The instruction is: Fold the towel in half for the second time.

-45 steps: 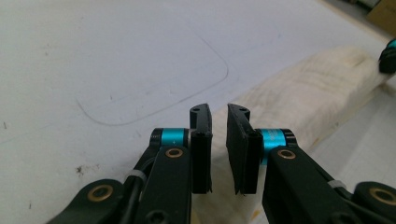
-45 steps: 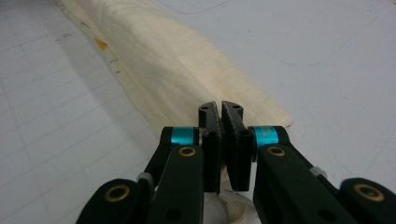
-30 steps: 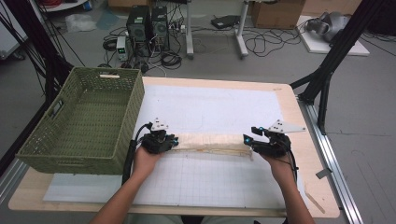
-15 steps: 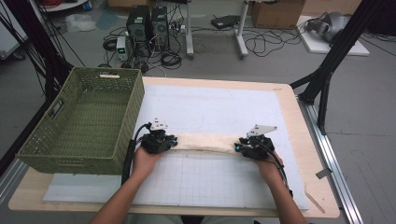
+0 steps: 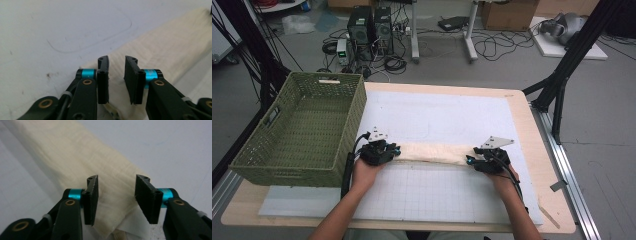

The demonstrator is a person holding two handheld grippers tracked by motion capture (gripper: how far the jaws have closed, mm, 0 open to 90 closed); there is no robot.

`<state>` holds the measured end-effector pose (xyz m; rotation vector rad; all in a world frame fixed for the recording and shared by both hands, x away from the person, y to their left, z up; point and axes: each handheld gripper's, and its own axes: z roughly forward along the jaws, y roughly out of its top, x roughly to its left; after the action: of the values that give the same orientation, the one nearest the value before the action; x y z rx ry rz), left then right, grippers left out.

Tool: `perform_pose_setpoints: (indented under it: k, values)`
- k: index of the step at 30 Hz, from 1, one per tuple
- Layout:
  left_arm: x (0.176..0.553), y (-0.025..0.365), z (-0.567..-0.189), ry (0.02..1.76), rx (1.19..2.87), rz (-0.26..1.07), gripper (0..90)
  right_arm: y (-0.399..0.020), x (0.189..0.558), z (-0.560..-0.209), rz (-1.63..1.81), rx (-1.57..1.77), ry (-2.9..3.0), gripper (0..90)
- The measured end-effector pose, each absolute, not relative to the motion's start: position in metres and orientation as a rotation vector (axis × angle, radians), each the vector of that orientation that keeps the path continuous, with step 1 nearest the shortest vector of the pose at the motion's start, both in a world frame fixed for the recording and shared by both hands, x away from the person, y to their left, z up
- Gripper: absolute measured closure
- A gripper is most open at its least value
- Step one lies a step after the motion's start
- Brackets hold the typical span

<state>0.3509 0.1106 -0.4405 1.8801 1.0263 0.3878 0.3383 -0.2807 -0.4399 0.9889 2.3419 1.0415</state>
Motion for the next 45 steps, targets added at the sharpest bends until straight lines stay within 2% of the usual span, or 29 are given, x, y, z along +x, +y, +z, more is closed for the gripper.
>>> perform_pose_setpoints:
  k: [3, 6, 11, 18, 26, 30, 32, 34, 35, 37, 38, 39, 42, 45]
  values:
    - [0.350, 0.115, -0.430, 1.012, 1.784, 0.365, 68.4, -0.282, 0.338, -0.429, 1.159, 1.007, 2.270, 49.8]
    - [0.348, 0.113, -0.428, 0.961, 1.781, 0.316, 68.5, -0.278, 0.337, -0.418, 1.281, 0.994, 2.231, 51.2]
    - [0.346, 0.100, -0.439, 0.928, 1.891, 0.249, 75.5, -0.255, 0.335, -0.424, 1.257, 0.902, 2.361, 60.9]
    - [0.346, 0.095, -0.450, 0.945, 1.998, 0.273, 82.8, -0.242, 0.339, -0.441, 1.126, 0.852, 2.484, 75.3]
    - [0.346, 0.096, -0.449, 0.951, 2.022, 0.318, 86.8, -0.252, 0.334, -0.443, 1.078, 0.817, 2.496, 75.2]
    - [0.346, 0.097, -0.449, 0.962, 2.015, 0.311, 86.7, -0.256, 0.334, -0.443, 1.100, 0.851, 2.494, 70.4]
    - [0.346, 0.097, -0.448, 0.973, 1.998, 0.294, 82.9, -0.258, 0.334, -0.441, 1.150, 0.864, 2.477, 65.5]
    - [0.346, 0.099, -0.446, 0.979, 1.964, 0.308, 74.0, -0.264, 0.333, -0.433, 1.227, 0.877, 2.414, 64.8]
    - [0.346, 0.101, -0.445, 0.976, 1.947, 0.319, 72.8, -0.269, 0.333, -0.430, 1.259, 0.892, 2.375, 64.9]
    - [0.346, 0.102, -0.444, 0.978, 1.940, 0.326, 75.1, -0.273, 0.333, -0.427, 1.273, 0.925, 2.344, 66.7]
    - [0.346, 0.104, -0.445, 0.994, 1.956, 0.330, 78.7, -0.280, 0.337, -0.429, 1.220, 0.987, 2.343, 76.3]
    - [0.347, 0.104, -0.446, 1.001, 1.971, 0.326, 80.9, -0.282, 0.338, -0.433, 1.183, 1.010, 2.370, 78.3]
    - [0.348, 0.104, -0.448, 1.008, 2.001, 0.345, 85.6, -0.283, 0.340, -0.442, 1.102, 1.035, 2.418, 79.6]
    - [0.348, 0.104, -0.448, 1.006, 2.010, 0.357, 86.5, -0.284, 0.340, -0.443, 1.088, 1.030, 2.420, 79.5]
